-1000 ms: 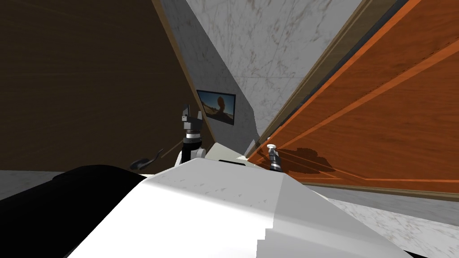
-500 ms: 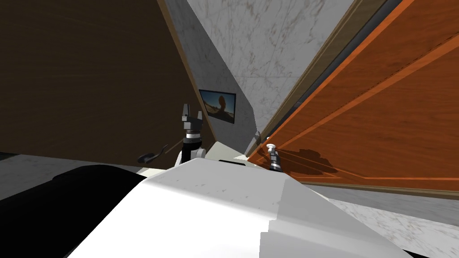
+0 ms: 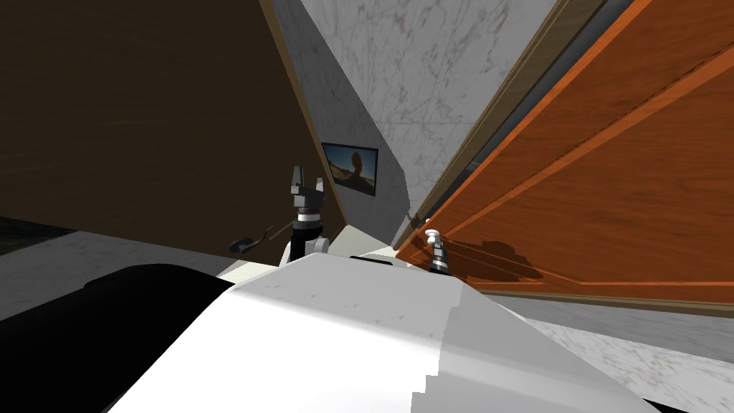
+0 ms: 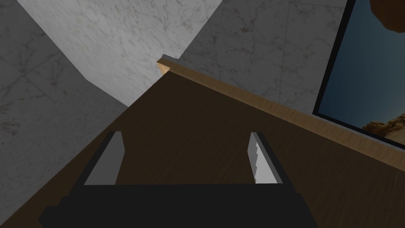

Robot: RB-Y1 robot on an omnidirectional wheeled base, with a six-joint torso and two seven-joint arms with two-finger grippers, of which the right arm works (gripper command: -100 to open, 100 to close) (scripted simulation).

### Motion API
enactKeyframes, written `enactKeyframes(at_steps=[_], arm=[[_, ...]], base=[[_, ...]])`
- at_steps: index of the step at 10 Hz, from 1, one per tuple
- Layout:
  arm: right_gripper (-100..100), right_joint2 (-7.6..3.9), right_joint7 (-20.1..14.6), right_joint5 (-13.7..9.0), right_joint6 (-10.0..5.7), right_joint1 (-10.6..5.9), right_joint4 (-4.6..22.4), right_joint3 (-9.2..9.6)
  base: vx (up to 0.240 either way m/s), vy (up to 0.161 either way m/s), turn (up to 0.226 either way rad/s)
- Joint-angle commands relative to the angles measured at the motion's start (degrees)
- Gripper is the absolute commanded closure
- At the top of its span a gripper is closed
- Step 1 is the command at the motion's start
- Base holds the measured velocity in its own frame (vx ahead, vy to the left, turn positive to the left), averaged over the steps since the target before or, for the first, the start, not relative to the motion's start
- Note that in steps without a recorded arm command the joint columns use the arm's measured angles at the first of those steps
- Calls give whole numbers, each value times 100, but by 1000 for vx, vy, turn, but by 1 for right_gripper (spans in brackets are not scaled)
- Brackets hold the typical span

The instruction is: Pull the door open

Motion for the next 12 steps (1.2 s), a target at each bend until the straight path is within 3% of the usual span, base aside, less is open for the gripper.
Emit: enactKeyframes(at_steps=[1, 2, 4, 6, 7, 10, 11, 12], arm=[[100, 11, -286, -182, -50, -41, -45, 192], [100, 11, -300, -182, -50, -41, -45, 192], [100, -33, -670, -551, -70, -18, -88, 429], [100, -33, -774, -551, -70, -18, -88, 429], [100, -54, -1011, -738, -80, -7, -109, 549], [100, -76, -1248, -925, -90, 5, -131, 668], [100, -97, -1486, -1116, -101, 17, -153, 790], [100, -97, -1486, -1116, -101, 17, -153, 790]], base=[[-47, -9, 59], [-48, -7, 33], [-69, -22, 53], [-42, -11, 17], [-39, -14, 24], [-46, -11, 44], [-41, -21, 53], [-32, -29, 33]])
